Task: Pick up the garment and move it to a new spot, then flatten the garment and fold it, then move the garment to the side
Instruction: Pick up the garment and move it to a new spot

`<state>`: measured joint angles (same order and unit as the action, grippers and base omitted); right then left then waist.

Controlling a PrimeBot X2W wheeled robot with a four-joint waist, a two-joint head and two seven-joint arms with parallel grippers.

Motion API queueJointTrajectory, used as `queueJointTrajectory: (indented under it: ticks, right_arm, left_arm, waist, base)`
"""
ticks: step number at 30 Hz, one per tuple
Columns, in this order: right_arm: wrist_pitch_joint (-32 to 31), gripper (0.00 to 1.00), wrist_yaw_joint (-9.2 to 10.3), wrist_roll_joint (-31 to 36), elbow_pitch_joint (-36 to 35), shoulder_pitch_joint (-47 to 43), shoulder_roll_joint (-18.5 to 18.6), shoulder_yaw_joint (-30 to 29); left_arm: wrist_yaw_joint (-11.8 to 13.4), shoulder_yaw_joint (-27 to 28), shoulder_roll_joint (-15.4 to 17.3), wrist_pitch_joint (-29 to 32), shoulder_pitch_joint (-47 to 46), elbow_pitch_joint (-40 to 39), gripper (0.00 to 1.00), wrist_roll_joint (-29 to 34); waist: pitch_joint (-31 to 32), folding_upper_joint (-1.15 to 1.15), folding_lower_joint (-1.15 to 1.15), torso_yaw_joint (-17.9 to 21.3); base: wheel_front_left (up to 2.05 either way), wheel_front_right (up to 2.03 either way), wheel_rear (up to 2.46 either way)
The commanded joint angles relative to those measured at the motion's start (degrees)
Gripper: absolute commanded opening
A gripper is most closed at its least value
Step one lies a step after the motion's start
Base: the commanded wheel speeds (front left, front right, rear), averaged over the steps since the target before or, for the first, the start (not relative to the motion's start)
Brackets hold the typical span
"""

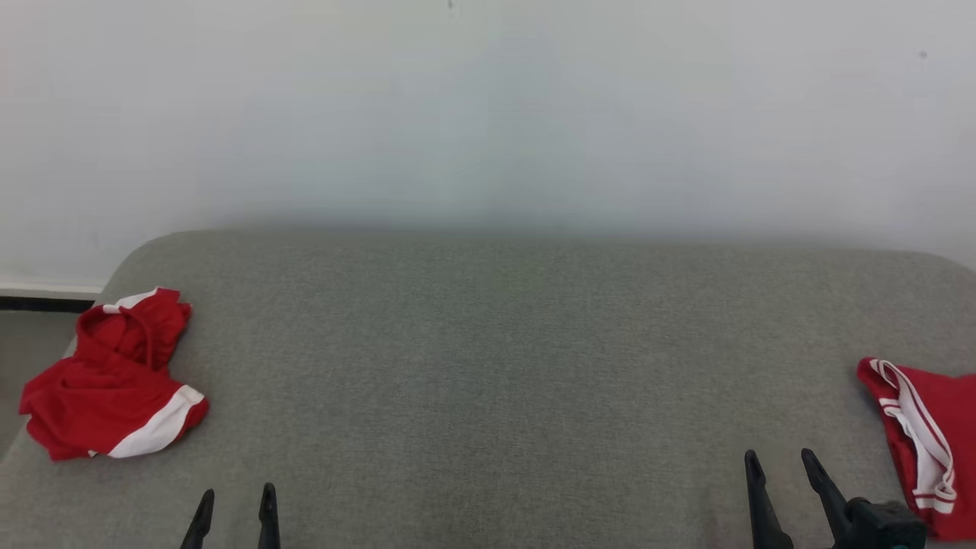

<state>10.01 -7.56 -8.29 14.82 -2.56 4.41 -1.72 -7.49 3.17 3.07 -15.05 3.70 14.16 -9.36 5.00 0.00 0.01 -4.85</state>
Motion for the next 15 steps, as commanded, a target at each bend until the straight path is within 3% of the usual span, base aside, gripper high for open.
queueJointTrajectory:
  ticks: [1,15]
  right_arm:
    - [0.36,1.0,0.16,-0.56,-0.03,-0.3,-0.29,0.03]
    - [2.27,1.0,0.16,-2.03,2.75,1.04,-1.41,2.67]
  left_arm:
    - [0.08,0.15,0.51,-0.15,-0.03,-0.05,1.0,0.22]
    - [0.1,1.17,2.71,-0.15,0.95,-0.15,1.0,0.15]
  waist:
    - [0.32,0.0,-0.01,-3.59]
    - [1.2,0.0,-0.01,-19.68]
  base:
    - [0.0,0.0,0.0]
    - [0.0,0.0,0.0]
